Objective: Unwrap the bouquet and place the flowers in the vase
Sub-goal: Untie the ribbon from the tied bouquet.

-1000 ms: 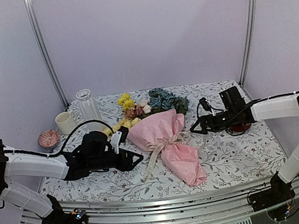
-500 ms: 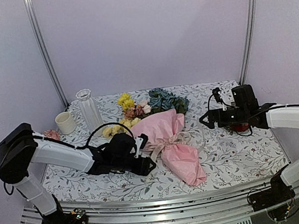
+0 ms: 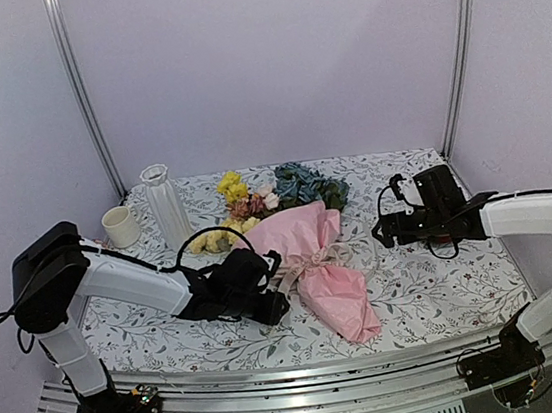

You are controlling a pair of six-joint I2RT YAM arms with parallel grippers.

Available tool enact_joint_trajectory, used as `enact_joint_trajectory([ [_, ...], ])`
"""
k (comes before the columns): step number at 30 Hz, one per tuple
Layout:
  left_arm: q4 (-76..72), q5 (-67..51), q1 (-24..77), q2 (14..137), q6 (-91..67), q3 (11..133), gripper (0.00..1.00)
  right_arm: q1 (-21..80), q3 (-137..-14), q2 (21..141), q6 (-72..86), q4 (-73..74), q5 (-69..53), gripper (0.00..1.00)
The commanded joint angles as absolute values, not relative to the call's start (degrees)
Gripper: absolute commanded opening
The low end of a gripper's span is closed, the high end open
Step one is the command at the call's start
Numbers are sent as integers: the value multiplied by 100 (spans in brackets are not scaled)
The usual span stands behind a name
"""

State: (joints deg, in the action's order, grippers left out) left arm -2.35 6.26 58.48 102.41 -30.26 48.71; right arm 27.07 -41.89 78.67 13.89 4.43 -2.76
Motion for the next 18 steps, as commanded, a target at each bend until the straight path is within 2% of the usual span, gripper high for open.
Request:
enact_joint_trajectory([
  [1,-30,826,5904,10452,-3158,4919,50,2880,-4441,8373,1339,815,86,91],
  [7,27,886,5910,10566,-3155,5123,37,3178,-4785,9261,1594,1071,507,85],
  [12,105,1100,5915,10456,-3135,5153,23,3255,-5024,9733,1777,1031,691,84],
  [16,97,1122,5908,10289,-3029,5109,0,3258,-5231,10065,1869,1099,830,82],
  [18,90,1134,5929,10188,-2988,5079,0,3260,-5344,10217,1887,1164,878,80],
])
